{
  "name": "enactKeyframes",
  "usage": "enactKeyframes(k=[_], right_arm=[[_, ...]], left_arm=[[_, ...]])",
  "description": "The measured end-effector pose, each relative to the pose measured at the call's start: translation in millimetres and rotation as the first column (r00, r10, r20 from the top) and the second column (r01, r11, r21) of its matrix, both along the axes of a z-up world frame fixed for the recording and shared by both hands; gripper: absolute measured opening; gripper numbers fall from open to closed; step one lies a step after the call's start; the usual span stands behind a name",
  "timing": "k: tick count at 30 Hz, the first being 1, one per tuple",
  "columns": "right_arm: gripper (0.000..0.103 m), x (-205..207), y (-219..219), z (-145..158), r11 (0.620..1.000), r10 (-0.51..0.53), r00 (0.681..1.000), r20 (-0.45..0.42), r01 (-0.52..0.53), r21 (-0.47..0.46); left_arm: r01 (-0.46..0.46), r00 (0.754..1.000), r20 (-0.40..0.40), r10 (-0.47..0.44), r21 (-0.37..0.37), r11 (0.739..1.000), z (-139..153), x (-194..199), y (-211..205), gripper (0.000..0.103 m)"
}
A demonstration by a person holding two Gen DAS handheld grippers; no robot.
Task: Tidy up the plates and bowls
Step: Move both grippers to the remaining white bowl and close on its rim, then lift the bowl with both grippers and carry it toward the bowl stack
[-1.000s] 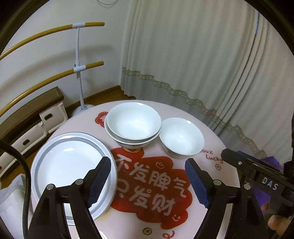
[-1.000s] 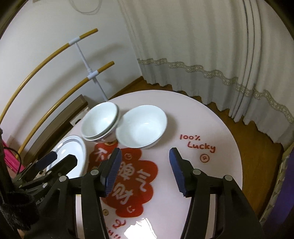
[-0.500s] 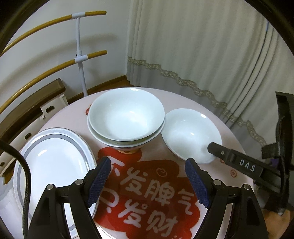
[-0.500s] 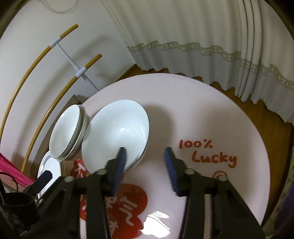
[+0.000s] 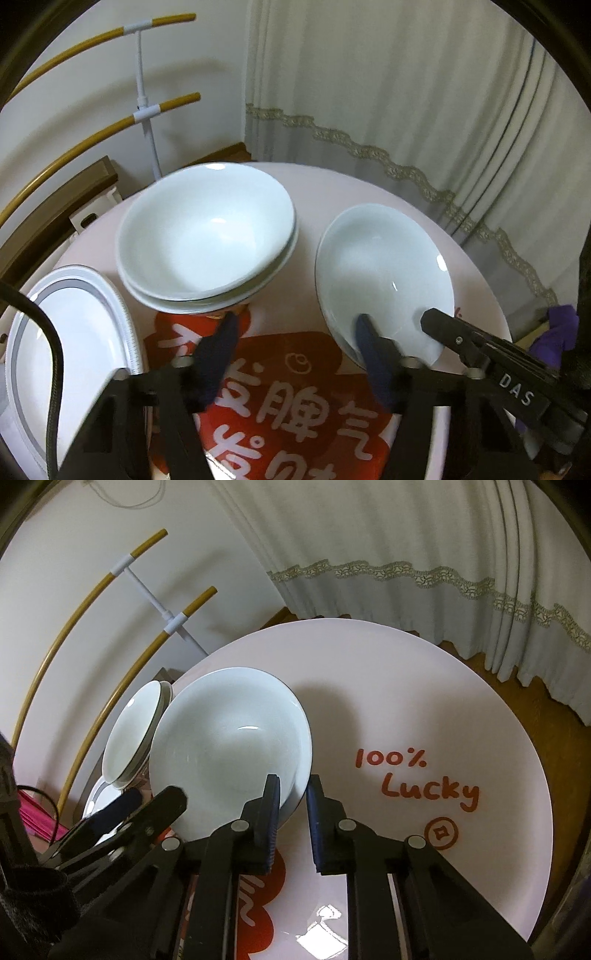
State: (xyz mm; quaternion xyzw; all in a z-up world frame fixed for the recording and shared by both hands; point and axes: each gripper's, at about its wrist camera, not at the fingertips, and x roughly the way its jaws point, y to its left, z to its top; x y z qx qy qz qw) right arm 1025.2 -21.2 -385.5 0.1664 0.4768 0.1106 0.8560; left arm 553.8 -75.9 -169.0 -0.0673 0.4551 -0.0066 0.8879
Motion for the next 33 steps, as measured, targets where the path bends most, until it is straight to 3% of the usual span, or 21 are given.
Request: enactKeyframes(k=[7, 9, 11, 20, 21, 22, 27, 33], right_arm=[[0.014, 0.7, -1.4, -2.7, 1.000, 0.005, 1.000, 0.005, -0.005, 0.015], [0.014, 1.4, -2.4, -3.6, 1.000, 0.006, 1.000, 0.004, -0.006, 0.015], [0.014, 2.8, -3.5, -5.2, 1.000, 0.008, 1.000, 0.001, -0.008, 0.025], [0.014, 12.3, -9.7, -12.6, 0.999, -0.010, 1.000, 0.003, 0.009, 0.047], [0.008, 10.4, -8.8, -12.7, 0.999, -0.012, 1.000, 0.009, 0.012, 0.046], [0.008, 9.0, -6.7, -11.1, 0.999, -0.008, 1.000, 0.020, 0.007, 0.040], [0.007, -0.6, -7.2, -3.7, 0.999, -0.013, 0.999, 0.042, 0.011, 0.034], [0.007, -14.1, -4.6, 19.4, 1.000, -0.008, 0.997, 0.074, 0.007, 0.016]], left_arm=[[0.019, 1.000, -0.016, -0.019, -0.013, 1.000, -7.8, 18.2, -1.2, 0.039], [0.030, 0.999, -0.015, -0.030, -0.012, 0.999, -10.5, 24.8, -1.8, 0.031], [0.048, 0.999, -0.021, -0.048, -0.022, 0.999, -12.9, 30.3, -3.1, 0.015], [0.082, 0.996, 0.017, -0.083, 0.025, 0.996, -20.3, 37.8, -7.1, 0.008], [0.085, 0.996, 0.022, -0.086, 0.026, 0.996, -21.0, 36.0, -8.4, 0.007], [0.088, 0.996, 0.023, -0.089, 0.029, 0.996, -22.3, 33.6, -9.1, 0.007], [0.098, 0.995, 0.007, -0.098, -0.026, 0.995, -23.1, 25.4, 1.8, 0.008], [0.108, 0.994, 0.040, -0.106, -0.044, 0.993, -0.9, 9.3, 16.2, 0.008]])
